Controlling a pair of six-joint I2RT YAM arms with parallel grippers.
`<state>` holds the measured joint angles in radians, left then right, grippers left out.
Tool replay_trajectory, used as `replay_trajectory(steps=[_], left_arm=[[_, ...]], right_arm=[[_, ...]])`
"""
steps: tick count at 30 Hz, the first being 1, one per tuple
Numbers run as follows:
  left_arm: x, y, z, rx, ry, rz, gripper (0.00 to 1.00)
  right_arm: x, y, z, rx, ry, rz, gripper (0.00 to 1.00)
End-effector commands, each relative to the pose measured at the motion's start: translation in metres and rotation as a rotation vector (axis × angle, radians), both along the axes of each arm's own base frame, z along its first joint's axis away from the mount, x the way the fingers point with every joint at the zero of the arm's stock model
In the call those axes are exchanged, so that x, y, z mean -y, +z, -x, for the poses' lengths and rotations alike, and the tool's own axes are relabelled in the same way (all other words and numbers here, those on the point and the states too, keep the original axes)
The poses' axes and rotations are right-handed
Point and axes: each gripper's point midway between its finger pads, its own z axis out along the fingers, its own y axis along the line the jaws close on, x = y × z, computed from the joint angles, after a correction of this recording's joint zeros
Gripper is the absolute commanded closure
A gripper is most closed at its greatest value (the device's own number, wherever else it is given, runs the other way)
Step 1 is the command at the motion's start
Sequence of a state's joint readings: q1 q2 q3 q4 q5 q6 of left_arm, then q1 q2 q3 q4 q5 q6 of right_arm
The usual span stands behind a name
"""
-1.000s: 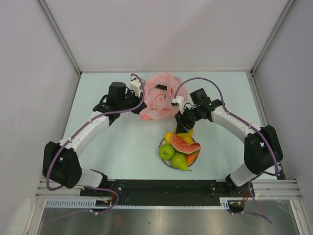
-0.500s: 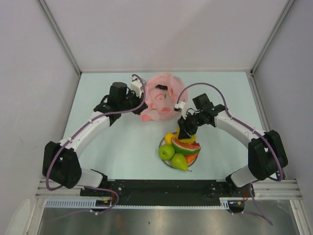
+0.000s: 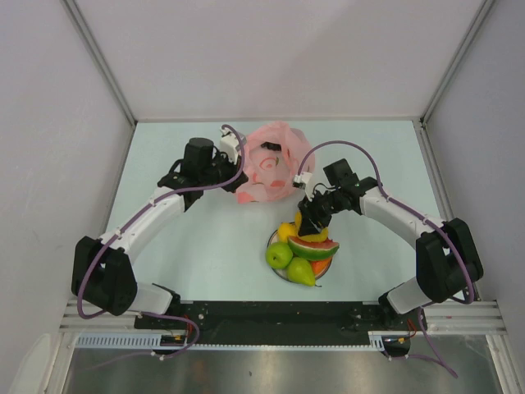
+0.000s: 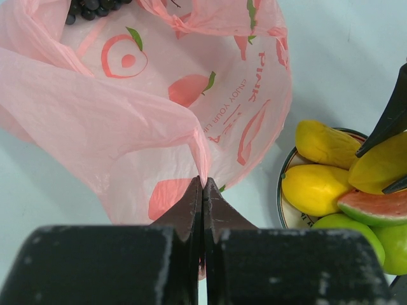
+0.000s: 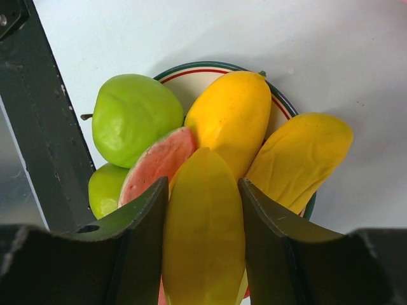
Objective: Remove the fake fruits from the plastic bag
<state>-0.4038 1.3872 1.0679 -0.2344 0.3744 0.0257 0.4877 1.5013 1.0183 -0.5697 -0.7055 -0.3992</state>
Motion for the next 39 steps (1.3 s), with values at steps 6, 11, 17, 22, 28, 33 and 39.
replay_trajectory(steps=[6, 11, 17, 22, 28, 33, 39], left_arm=[[0.007, 0.008, 0.002, 0.015, -0.026, 0.03, 1.0], [0.008, 0.009, 0.003, 0.016, -0.029, 0.032, 1.0], [0.008, 0.009, 0.003, 0.015, -0.03, 0.037, 1.0], [0.009, 0.01, 0.003, 0.02, -0.029, 0.039, 1.0], [0.009, 0.009, 0.003, 0.018, -0.029, 0.043, 1.0], [0.009, 0.008, 0.004, 0.018, -0.029, 0.043, 1.0], [0.009, 0.008, 0.003, 0.015, -0.029, 0.042, 1.0]], right_arm=[[-0.013, 0.027, -0.006, 0.004, -0.027, -0.123, 0.74], [-0.017, 0.023, -0.008, -0.002, -0.019, -0.131, 0.73], [-0.026, 0.016, -0.008, 0.014, -0.002, -0.113, 0.64], [-0.028, 0.007, -0.011, 0.03, -0.019, -0.07, 0.62], [-0.027, 0.002, -0.013, 0.028, -0.043, -0.041, 0.52], [-0.027, 0.002, -0.014, 0.031, -0.046, -0.042, 0.22], [-0.028, 0.014, -0.015, 0.059, -0.054, -0.06, 0.0]])
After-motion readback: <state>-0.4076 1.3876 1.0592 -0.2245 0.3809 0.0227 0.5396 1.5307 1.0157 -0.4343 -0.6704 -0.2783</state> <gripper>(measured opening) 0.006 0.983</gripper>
